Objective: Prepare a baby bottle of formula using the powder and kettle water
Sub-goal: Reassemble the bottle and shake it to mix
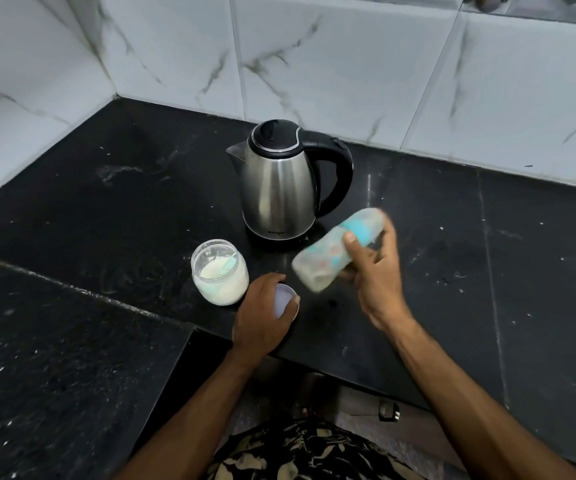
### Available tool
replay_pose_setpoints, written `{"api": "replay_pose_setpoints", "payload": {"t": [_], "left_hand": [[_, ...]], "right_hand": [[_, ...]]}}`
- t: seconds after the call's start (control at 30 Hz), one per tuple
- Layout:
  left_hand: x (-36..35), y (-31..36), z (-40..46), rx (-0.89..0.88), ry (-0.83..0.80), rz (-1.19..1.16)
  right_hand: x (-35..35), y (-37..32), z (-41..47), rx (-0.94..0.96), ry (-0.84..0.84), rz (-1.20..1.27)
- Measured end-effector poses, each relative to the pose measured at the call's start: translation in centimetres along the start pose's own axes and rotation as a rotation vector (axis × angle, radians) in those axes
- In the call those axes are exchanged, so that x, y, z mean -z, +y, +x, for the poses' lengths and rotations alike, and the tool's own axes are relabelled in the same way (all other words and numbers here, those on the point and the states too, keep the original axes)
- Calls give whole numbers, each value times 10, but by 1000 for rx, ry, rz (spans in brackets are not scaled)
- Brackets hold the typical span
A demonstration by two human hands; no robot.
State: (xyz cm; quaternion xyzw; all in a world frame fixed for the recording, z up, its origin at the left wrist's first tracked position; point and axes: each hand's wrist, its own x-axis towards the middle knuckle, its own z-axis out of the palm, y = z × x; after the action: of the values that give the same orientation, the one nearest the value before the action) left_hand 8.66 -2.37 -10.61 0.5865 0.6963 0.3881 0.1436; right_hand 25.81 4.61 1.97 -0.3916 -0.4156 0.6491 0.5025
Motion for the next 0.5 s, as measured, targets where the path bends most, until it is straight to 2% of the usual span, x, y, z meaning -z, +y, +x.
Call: {"api": "replay_pose_setpoints", "payload": {"t": [0.07, 0.1, 0.13, 0.23, 0.3, 0.37, 0.43, 0.47, 0.5], "left_hand": [[1, -4, 3, -33, -88, 24], [0, -7, 4, -46, -113, 39], [-1, -8, 4, -37, -108, 34], [-2, -2, 0, 24, -13, 3], [-2, 0, -2, 16, 4, 7], [-3, -5, 0, 6, -19, 19], [-4, -13, 4, -33, -89, 49], [-5, -14, 6, -50, -106, 64], [-5, -14, 6, -41, -101, 52]], "right_hand": [[0, 6, -13, -43, -253, -200], [2, 9, -15, -48, -333, -252], [3, 8, -13, -31, -327, -250], [5, -1, 2, 28, -1, -76], [6, -3, 6, 29, 90, 34], [2, 0, -3, -7, -35, -46], [0, 3, -16, -54, -261, -206], [1, 4, -18, -57, -320, -245], [0, 2, -15, -39, -310, -236]]}}
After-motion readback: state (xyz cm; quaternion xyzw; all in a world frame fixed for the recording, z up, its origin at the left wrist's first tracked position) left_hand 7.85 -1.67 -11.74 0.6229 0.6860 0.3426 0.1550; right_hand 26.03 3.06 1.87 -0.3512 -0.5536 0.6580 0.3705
